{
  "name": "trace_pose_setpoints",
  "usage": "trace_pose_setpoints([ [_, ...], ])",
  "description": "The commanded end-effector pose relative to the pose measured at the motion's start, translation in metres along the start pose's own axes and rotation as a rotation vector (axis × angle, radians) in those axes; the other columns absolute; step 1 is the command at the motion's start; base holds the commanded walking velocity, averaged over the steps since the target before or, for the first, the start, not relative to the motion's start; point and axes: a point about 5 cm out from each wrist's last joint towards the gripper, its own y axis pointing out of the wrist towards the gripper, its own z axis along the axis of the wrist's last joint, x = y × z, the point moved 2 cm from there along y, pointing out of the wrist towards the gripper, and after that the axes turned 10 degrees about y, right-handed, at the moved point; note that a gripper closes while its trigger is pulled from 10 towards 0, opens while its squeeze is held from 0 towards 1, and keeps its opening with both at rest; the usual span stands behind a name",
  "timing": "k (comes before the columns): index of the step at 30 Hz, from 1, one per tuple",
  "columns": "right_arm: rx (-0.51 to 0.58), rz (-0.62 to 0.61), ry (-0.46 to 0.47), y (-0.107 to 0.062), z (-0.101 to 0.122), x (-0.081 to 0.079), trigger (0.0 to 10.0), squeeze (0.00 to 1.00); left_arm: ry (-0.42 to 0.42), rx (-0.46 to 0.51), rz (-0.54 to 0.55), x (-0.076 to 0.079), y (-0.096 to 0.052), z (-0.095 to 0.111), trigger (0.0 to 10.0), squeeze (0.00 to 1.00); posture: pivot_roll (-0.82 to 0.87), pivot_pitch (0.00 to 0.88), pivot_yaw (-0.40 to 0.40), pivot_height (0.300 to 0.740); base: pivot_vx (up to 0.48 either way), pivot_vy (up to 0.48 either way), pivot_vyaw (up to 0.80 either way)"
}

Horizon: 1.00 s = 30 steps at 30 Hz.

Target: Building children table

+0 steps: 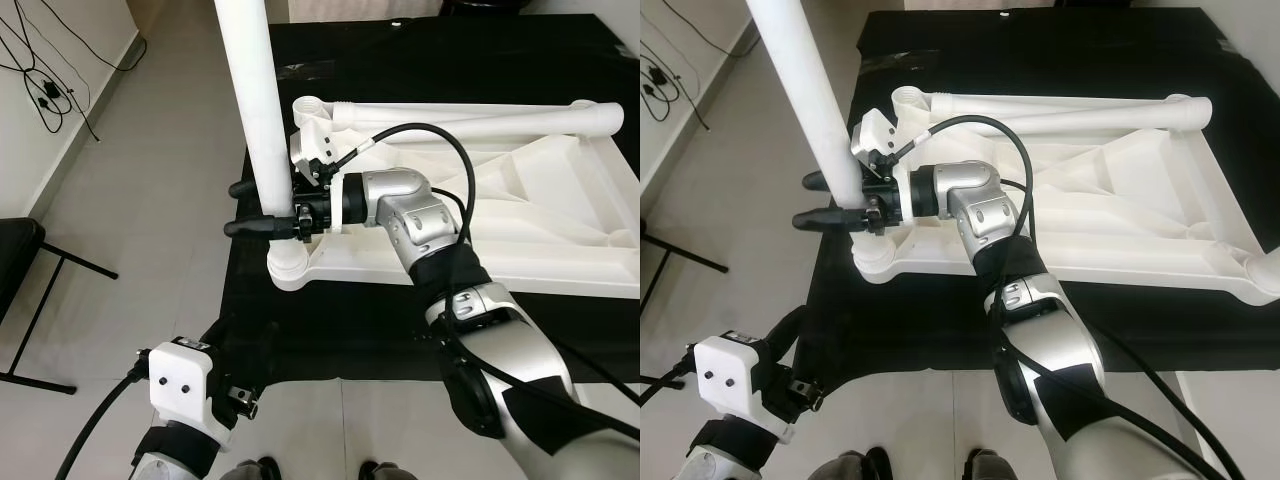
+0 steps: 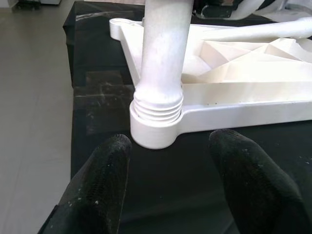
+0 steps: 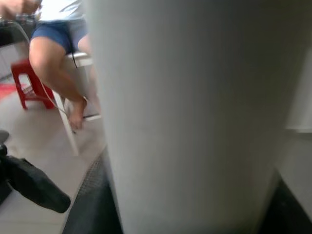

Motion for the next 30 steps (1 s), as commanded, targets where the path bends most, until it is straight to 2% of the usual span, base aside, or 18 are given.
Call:
trace_pose_setpoints([
  [1,0.019,0.061,0.018,0.013,-0.001,-0.006,0.0,0.00,0.008,-0.024,0.004,0.000,-0.003,-0.003,10.0,0.00,0.11,0.249,-0.004,0.740,0.000,0.000,0.00],
  [6,0.040,-0.020,0.008,0.005,-0.003,0.002,0.0,0.00,0.007,-0.025,0.003,0.000,-0.002,-0.004,10.0,0.00,0.10,0.238,-0.001,0.740,0.000,0.000,0.00],
  [7,0.053,-0.074,0.003,0.002,-0.003,0.005,0.0,0.00,0.007,-0.025,0.003,0.000,-0.002,-0.004,10.0,0.00,0.10,0.237,-0.002,0.740,0.000,0.000,0.00],
  [8,0.063,-0.235,0.018,-0.010,-0.008,0.016,0.0,0.00,0.006,-0.025,0.003,0.000,-0.002,-0.004,10.0,0.00,0.10,0.234,-0.003,0.740,0.000,0.000,0.00],
  [9,0.063,-0.235,0.018,-0.010,-0.008,0.016,0.0,0.00,0.006,-0.025,0.003,0.000,-0.002,-0.004,10.0,0.00,0.10,0.234,-0.003,0.740,0.000,0.000,0.00],
  [12,0.082,-0.374,0.048,-0.020,-0.015,0.019,0.0,0.00,0.006,-0.025,0.005,0.000,-0.002,-0.005,10.0,0.00,0.09,0.232,-0.007,0.740,0.000,0.000,0.00],
  [14,0.082,-0.374,0.048,-0.020,-0.015,0.019,0.0,0.00,0.006,-0.025,0.005,0.000,-0.002,-0.005,10.0,0.00,0.09,0.232,-0.007,0.740,0.000,0.000,0.00],
  [15,0.048,-0.605,0.065,-0.024,-0.031,0.023,0.0,0.00,0.007,-0.025,0.004,-0.001,-0.002,-0.005,10.0,0.00,0.09,0.232,-0.020,0.740,0.000,0.000,0.00],
  [18,0.048,-0.605,0.065,-0.024,-0.031,0.023,0.0,0.00,0.007,-0.025,0.004,-0.001,-0.002,-0.005,10.0,0.00,0.09,0.232,-0.020,0.740,0.000,0.000,0.00],
  [19,0.024,-0.804,0.049,-0.021,-0.052,0.004,0.0,0.00,0.007,-0.024,0.004,-0.001,-0.002,-0.005,10.0,0.00,0.08,0.232,-0.019,0.740,0.000,0.000,0.00],
  [21,0.024,-0.804,0.049,-0.021,-0.052,0.004,0.0,0.00,0.007,-0.024,0.004,-0.001,-0.002,-0.005,10.0,0.00,0.08,0.232,-0.019,0.740,0.000,0.000,0.00],
  [22,0.015,-0.944,0.039,-0.014,-0.066,-0.016,0.0,0.00,0.008,-0.023,0.002,-0.002,-0.001,-0.006,10.0,0.00,0.07,0.213,0.002,0.740,0.000,0.000,0.00],
  [23,0.015,-0.944,0.039,-0.014,-0.066,-0.016,0.0,0.00,0.008,-0.023,0.002,-0.002,-0.001,-0.006,10.0,0.00,0.07,0.213,0.002,0.740,0.000,0.000,0.00],
  [24,0.028,-1.030,0.042,-0.009,-0.071,-0.026,0.0,0.00,0.009,-0.023,0.000,-0.003,0.001,-0.007,10.0,0.00,0.08,0.209,0.002,0.740,0.000,0.000,0.00],
  [27,0.048,-1.036,0.044,0.002,-0.071,-0.022,0.0,0.00,0.012,-0.022,-0.001,-0.004,0.004,-0.009,10.0,0.00,0.08,0.199,-0.002,0.740,0.000,0.000,0.00],
  [30,0.051,-1.044,0.041,0.002,-0.067,-0.015,0.0,0.00,0.016,-0.018,0.008,-0.005,0.004,-0.008,10.0,0.00,0.09,0.201,-0.012,0.740,0.000,0.000,0.00],
])
